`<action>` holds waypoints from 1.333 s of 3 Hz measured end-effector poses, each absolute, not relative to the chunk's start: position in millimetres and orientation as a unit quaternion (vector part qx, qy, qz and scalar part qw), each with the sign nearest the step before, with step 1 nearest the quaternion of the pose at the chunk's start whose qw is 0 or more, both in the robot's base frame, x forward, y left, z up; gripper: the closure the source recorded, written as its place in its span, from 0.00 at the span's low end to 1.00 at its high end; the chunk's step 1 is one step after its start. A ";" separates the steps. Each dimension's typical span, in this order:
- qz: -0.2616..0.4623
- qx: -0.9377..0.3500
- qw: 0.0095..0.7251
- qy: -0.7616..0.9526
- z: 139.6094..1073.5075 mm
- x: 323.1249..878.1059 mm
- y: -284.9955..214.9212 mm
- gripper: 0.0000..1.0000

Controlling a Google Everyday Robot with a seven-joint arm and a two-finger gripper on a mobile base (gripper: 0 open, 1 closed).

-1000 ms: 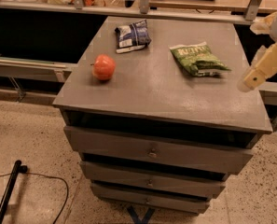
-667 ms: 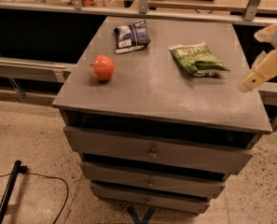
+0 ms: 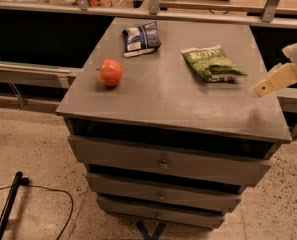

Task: Pick green jalapeno chip bag

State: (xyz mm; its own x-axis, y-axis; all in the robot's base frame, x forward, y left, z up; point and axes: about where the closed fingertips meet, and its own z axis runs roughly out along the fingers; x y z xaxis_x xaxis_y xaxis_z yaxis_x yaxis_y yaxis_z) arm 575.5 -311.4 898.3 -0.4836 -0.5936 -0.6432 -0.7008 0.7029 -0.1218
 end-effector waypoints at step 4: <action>0.144 -0.368 0.400 0.827 868.4 611.0 -275.4 0.00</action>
Offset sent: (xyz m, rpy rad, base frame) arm 0.0088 -0.0049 -0.0166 0.1013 0.0020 -0.0615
